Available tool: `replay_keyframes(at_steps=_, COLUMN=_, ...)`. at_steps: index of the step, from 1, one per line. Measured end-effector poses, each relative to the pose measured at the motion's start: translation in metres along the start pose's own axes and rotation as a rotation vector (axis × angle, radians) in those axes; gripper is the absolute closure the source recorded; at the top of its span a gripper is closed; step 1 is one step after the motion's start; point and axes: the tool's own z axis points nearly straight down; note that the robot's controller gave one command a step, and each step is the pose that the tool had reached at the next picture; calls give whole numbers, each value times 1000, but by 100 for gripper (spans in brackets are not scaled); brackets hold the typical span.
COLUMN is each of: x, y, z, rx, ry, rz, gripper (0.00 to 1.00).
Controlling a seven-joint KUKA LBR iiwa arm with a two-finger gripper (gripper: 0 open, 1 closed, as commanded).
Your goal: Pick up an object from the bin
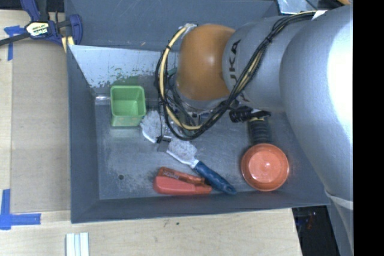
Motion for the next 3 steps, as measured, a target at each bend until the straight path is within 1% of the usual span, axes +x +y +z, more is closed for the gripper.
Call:
replay_keyframes(at_steps=1, x=15, y=6, z=26, rx=-19, ry=8, rz=151, gripper=0)
replay_keyframes(at_steps=2, x=17, y=-2, z=30, rx=-5, ry=16, rz=207, gripper=0)
replay_keyframes(at_steps=3, x=15, y=5, z=26, rx=-20, ry=7, rz=156, gripper=100)
